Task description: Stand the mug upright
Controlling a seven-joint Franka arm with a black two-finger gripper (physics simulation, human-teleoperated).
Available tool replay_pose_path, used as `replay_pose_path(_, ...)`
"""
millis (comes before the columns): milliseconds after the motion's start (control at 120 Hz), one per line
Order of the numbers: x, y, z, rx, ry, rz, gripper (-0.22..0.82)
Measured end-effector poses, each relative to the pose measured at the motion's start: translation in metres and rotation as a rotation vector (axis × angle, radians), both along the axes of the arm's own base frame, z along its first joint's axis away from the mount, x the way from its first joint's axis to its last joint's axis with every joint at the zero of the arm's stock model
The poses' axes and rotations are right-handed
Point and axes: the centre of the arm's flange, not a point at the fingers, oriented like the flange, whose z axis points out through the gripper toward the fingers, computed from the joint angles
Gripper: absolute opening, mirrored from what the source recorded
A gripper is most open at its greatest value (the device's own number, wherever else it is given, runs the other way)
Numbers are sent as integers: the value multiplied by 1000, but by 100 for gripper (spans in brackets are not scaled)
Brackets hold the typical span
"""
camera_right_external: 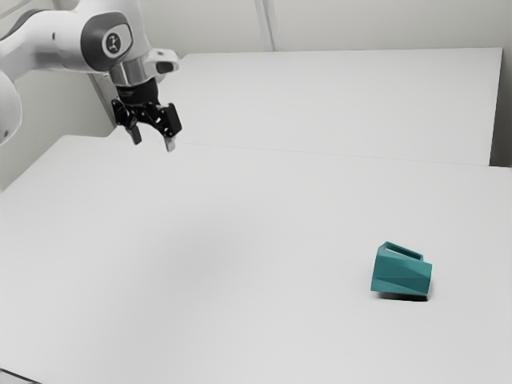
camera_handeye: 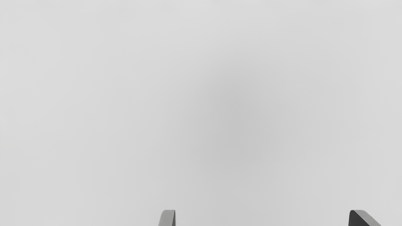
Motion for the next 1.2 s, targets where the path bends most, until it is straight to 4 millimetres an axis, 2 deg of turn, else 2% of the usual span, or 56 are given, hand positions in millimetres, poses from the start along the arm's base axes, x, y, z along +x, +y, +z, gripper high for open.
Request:
replay_pose_path(108,8,7,-2,-13,-52,-11,60)
replay_pose_path(208,15,-5,-13,-21,-87,-44,61)
replay_pose_path(267,17,-26,-21,-20,-110,-80,61)
replay_pose_path(333,17,-61,-28,-26,-140,-128,60)
replay_pose_path(442,8,-108,-58,-78,-166,-172,60)
replay_pose_path(525,1,-131,-77,-124,-191,-172,60)
replay_pose_path(583,-13,-141,-95,-155,-204,-164,60)
replay_pose_path(700,-38,-155,-116,-196,-279,-153,60)
replay_pose_path(883,-32,-188,-140,-288,-431,-89,60)
replay_pose_path(942,-33,-212,-145,-325,-463,-80,60)
replay_pose_path(1042,-52,-279,-157,-409,-478,-96,60)
replay_pose_path(1083,-61,-300,-159,-442,-480,-92,60)
replay_pose_path(1133,-68,-313,-161,-474,-480,-70,60)
replay_pose_path(1200,-79,-314,-167,-501,-463,-26,60)
